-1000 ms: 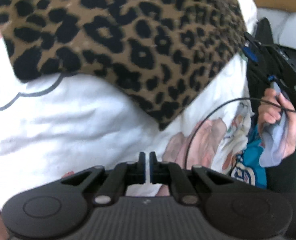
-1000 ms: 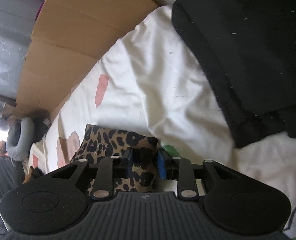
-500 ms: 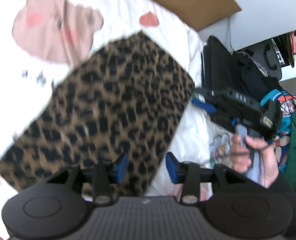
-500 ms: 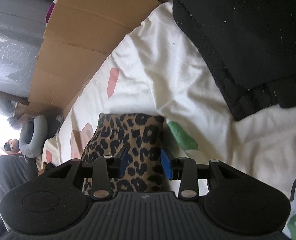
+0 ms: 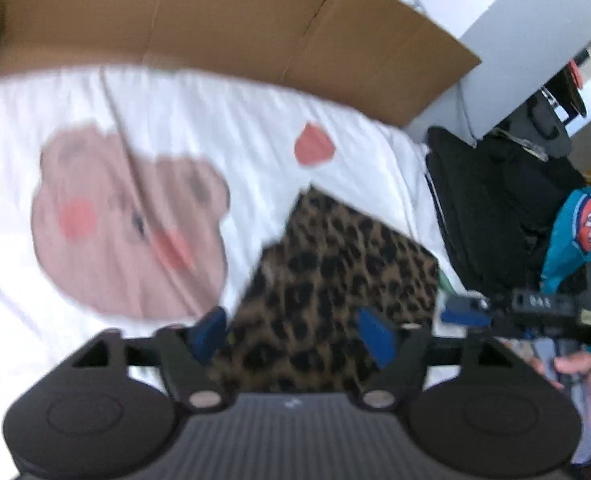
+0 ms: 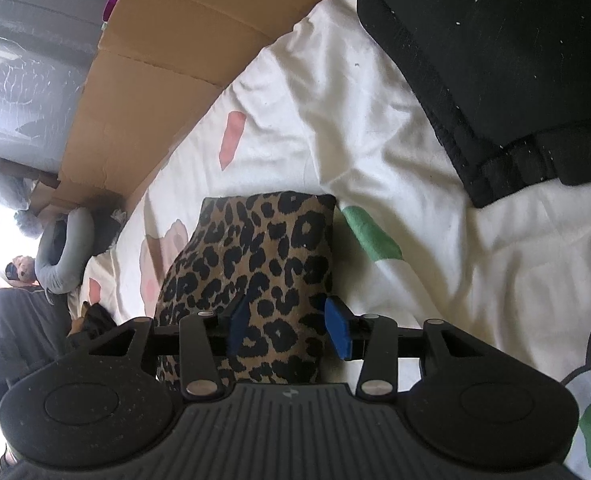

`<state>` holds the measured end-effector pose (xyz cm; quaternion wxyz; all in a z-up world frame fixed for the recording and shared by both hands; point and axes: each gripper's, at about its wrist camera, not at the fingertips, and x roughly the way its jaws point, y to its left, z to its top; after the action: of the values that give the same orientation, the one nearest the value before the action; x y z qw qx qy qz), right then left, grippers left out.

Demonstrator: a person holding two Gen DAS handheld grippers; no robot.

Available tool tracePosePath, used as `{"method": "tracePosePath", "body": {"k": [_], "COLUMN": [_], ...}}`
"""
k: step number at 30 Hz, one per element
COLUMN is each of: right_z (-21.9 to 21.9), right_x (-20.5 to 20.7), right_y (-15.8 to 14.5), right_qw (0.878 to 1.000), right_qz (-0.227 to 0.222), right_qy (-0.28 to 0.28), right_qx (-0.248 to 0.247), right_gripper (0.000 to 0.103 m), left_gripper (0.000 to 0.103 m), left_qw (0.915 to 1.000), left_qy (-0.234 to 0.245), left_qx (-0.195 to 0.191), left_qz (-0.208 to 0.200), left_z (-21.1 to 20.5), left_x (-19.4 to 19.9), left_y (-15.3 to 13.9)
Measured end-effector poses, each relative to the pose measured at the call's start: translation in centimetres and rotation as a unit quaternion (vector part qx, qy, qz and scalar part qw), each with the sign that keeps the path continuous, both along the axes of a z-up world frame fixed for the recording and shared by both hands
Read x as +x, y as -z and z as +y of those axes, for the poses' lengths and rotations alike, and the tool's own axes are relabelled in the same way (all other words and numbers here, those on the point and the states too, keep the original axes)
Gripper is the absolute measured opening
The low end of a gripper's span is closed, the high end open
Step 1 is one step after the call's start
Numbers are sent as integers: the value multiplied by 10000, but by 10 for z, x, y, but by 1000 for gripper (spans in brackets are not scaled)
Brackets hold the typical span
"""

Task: Fold clothes
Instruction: 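Close the left tool on the folded shorts while the right tool grips them too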

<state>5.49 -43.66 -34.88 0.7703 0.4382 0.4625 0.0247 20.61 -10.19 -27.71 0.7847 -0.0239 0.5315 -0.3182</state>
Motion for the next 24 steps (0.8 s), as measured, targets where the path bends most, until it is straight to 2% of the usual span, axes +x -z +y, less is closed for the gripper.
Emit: {"method": "tracePosePath", "body": {"k": [2,6,14,20,24], "right_z": [2,7,20,30,31], "right_x": [-2,-8,-17,-21,-19], "right_y": [1,5,15,24,36], "right_qw": [10000,9999,9997,9993,9977], "right_qz": [24,71,105,95,80], "right_qy": [16,64,150,238,493], "right_qx": [6,45,183,273,460], "right_gripper": [49,51,60,61,60], "left_gripper": [80,84,85,85,85], "left_qw": [9998,9993,9959,9935,9924], "left_qy": [114,336,823,926,858], "left_qx": [-24,-107,49,-80,-263], "left_qz": [-155,-144,361,656,839], "left_z": [-4,-14,-32,-33,-31], "left_x": [8,24,41,47,52], "left_y": [-3,-1,35,62,77]}}
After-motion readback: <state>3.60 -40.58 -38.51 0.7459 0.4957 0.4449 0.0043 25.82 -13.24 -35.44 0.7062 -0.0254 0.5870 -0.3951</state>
